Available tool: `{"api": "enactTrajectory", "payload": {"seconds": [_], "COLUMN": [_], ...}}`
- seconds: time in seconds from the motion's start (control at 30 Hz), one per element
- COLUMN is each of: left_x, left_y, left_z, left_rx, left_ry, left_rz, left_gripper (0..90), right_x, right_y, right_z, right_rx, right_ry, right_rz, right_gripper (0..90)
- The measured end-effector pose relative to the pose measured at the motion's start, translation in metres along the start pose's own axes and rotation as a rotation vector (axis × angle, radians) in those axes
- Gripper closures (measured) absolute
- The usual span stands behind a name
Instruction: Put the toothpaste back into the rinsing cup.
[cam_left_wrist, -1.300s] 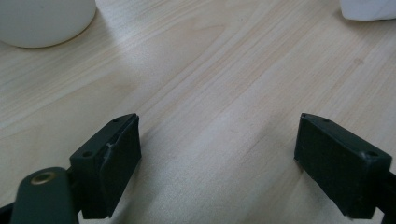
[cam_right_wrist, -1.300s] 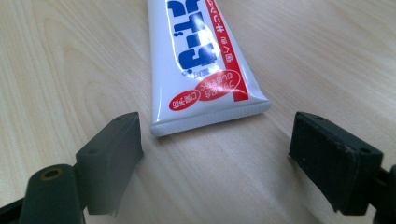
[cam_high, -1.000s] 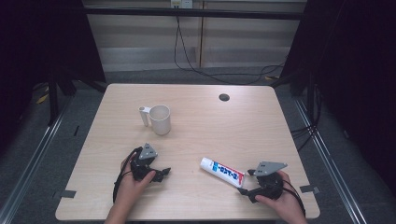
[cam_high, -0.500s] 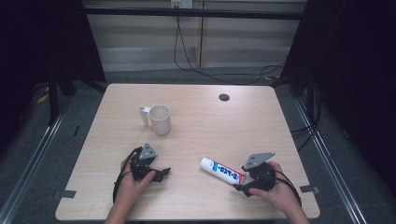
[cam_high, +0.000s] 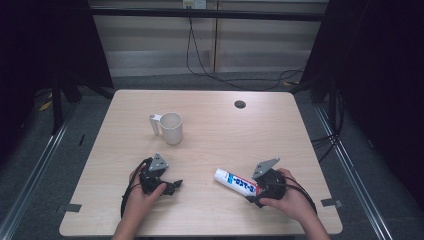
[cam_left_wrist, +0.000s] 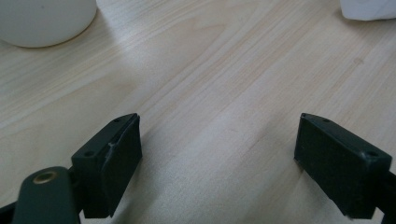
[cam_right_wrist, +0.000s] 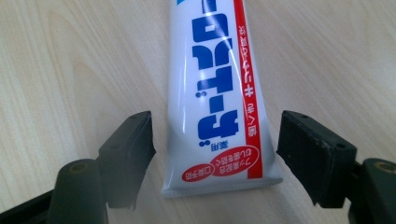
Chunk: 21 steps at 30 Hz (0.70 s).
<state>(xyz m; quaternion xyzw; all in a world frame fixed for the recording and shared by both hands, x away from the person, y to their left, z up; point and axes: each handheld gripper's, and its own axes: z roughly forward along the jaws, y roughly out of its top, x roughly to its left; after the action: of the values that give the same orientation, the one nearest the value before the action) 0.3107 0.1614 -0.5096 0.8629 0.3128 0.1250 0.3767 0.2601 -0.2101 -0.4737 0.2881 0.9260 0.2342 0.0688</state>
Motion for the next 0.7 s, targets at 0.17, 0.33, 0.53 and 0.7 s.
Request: {"api": "enactTrajectory", "payload": {"seconds": [0.17, 0.33, 0.53, 0.7], "left_x": [0.000, 0.000, 0.000, 0.000], "left_y": [0.000, 0.000, 0.000, 0.000], "left_z": [0.000, 0.000, 0.000, 0.000], "left_rx": [0.000, 0.000, 0.000, 0.000], "left_ry": [0.001, 0.001, 0.001, 0.001], "left_rz": [0.003, 0.003, 0.003, 0.003], "left_gripper": [14.9, 14.9, 14.9, 14.9], "right_x": [-0.004, -0.002, -0.001, 0.000], "right_y": [0.007, 0.012, 0.015, 0.018], "right_z": [0.004, 0.006, 0.008, 0.009], "right_rx": [0.050, 0.089, 0.135, 0.159], "right_ry": [-0.002, -0.002, 0.001, -0.006], "right_rz": [-0.010, -0.030, -0.041, -0.048], "right_gripper": [29.3, 32.1, 34.3, 35.0]}}
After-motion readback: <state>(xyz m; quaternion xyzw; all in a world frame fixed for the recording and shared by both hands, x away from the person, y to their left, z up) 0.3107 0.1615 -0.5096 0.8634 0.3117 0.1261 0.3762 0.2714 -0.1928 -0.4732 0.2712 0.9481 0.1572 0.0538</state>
